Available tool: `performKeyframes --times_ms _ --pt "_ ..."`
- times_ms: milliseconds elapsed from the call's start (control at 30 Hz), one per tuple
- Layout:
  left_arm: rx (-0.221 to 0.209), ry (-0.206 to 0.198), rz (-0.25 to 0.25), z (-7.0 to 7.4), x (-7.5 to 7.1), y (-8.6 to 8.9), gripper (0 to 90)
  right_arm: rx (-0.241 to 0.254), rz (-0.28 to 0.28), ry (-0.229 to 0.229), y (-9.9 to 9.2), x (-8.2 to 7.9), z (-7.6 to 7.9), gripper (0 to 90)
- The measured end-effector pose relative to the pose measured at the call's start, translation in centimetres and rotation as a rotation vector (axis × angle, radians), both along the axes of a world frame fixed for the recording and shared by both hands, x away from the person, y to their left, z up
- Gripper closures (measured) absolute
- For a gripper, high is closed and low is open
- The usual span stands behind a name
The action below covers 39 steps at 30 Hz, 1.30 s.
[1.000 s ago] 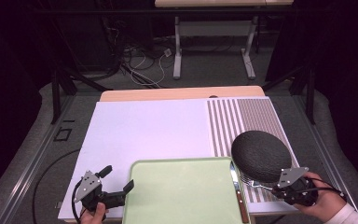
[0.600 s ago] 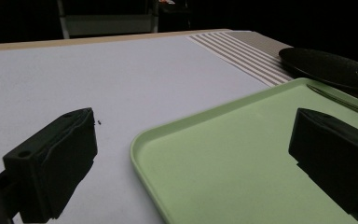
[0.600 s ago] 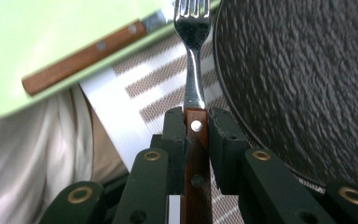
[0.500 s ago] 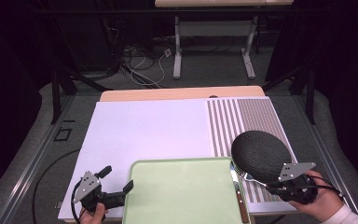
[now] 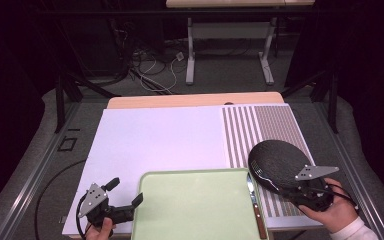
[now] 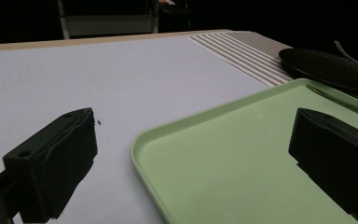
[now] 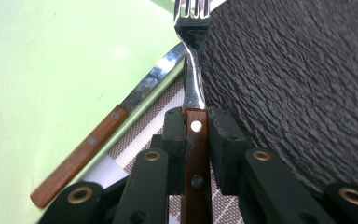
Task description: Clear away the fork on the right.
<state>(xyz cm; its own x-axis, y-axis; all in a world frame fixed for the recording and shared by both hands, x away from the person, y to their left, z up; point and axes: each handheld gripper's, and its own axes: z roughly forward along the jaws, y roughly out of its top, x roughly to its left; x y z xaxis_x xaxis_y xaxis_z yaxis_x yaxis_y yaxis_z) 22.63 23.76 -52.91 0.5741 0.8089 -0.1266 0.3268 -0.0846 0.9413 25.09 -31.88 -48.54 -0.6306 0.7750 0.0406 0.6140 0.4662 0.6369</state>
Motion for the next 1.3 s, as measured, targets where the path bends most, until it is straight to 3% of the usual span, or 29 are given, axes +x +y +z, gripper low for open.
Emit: performKeyframes --times_ms 167,233,467,867,1300 --pt "-0.007 0.002 0.002 0.0 0.0 0.0 1.1 0.021 -0.057 0.021 0.2 0.4 -0.2 77.5" --pt "-0.008 0.002 0.002 0.0 0.0 0.0 1.1 0.037 -0.092 0.054 0.4 0.6 -0.3 77.5" --pt "-0.004 -0.001 0.002 0.0 0.0 0.1 1.0 0.081 -0.141 0.068 1.1 1.2 -0.6 77.5" --pt "-0.005 0.000 0.003 0.0 0.0 0.1 1.0 0.109 -0.116 0.045 3.9 1.7 -1.1 77.5" --pt "-0.006 -0.001 0.001 0.0 0.0 0.1 1.0 0.131 -0.044 0.023 7.7 1.1 -1.4 77.5"
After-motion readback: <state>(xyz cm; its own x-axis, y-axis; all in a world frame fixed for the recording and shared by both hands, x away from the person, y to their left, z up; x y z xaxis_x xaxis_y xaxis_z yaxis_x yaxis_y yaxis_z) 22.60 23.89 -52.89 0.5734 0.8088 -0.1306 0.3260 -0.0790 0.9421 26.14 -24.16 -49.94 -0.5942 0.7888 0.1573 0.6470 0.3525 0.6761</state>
